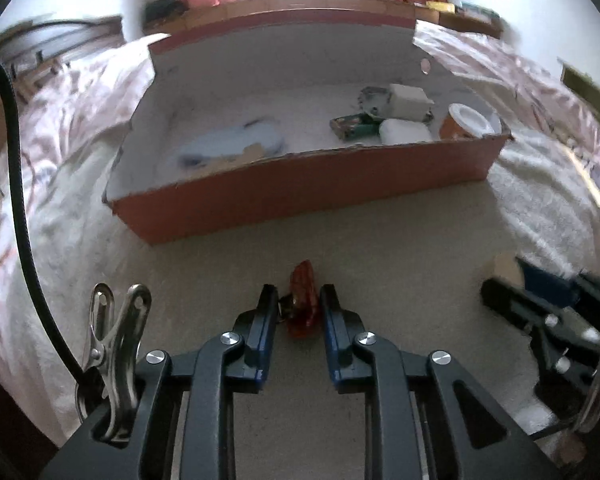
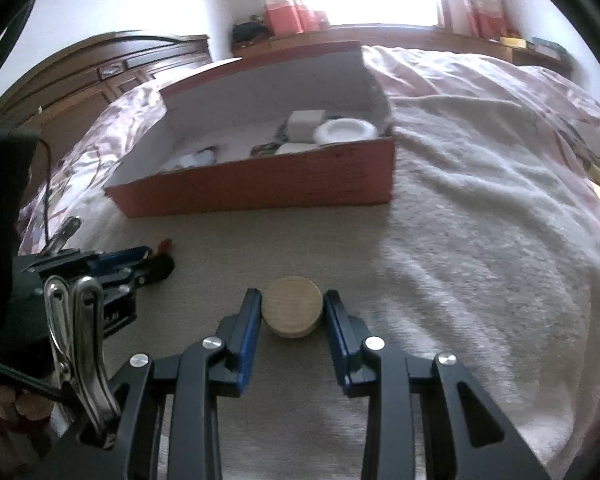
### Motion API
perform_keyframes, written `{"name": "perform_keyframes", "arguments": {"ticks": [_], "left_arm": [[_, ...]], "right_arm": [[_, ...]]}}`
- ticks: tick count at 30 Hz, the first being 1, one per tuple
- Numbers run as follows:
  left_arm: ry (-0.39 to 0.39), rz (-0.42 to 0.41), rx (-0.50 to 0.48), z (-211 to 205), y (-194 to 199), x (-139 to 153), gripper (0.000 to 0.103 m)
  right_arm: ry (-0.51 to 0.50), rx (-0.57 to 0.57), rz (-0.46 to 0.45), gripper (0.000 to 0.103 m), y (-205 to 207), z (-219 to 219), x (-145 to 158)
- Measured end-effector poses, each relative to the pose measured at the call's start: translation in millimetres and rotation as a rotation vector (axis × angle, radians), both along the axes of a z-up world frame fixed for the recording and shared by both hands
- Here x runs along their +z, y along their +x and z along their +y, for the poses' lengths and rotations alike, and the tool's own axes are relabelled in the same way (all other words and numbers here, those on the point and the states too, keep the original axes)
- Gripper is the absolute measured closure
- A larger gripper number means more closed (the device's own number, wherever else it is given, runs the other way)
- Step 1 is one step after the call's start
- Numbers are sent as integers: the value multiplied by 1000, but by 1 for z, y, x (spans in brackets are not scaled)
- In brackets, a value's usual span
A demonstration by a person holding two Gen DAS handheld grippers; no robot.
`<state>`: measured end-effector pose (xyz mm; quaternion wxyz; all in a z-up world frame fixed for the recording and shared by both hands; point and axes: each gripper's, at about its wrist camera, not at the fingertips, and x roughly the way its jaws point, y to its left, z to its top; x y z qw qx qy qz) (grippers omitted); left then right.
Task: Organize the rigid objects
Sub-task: 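Grasp the round wooden disc with the right gripper while the left grasps the red figurine, then carry the red figurine and wooden disc into the box and release both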
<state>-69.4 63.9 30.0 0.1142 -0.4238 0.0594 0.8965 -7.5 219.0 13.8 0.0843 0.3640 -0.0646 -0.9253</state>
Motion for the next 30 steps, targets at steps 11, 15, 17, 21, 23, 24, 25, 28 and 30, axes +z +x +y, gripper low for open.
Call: {"name": "perform_keyframes", "arguments": {"ticks": [11,15,17,21,23,24,25,28,30], "left_arm": [[46,-17,14,-1,-4,-3,78],[51,-17,24,-3,-1,-3,78],[45,-14,26,-3,2,-3,78],[50,-14,24,-1,4,-2,77],[55,-14,25,-2,4,-3,75],[57,-16,25,-2,4,-3,73],[61,-20,24,-1,4,-3,72],[52,-15,27,1,5,-3,71],[40,-6,23,2,6,-4,71]], "right_arm": [[2,-2,-4,70,2,-1,-5],[-13,0,-4,70,2,2,-6],[-15,0,-4,70,1,2,-6],[-18,0,-3,70,1,2,-6],[-21,0,-3,70,1,2,-6],[-21,0,-2,70,1,2,-6],[-21,0,-2,70,1,2,-6],[-22,0,-2,70,1,2,-6],[-22,0,-2,70,1,2,-6]]}}
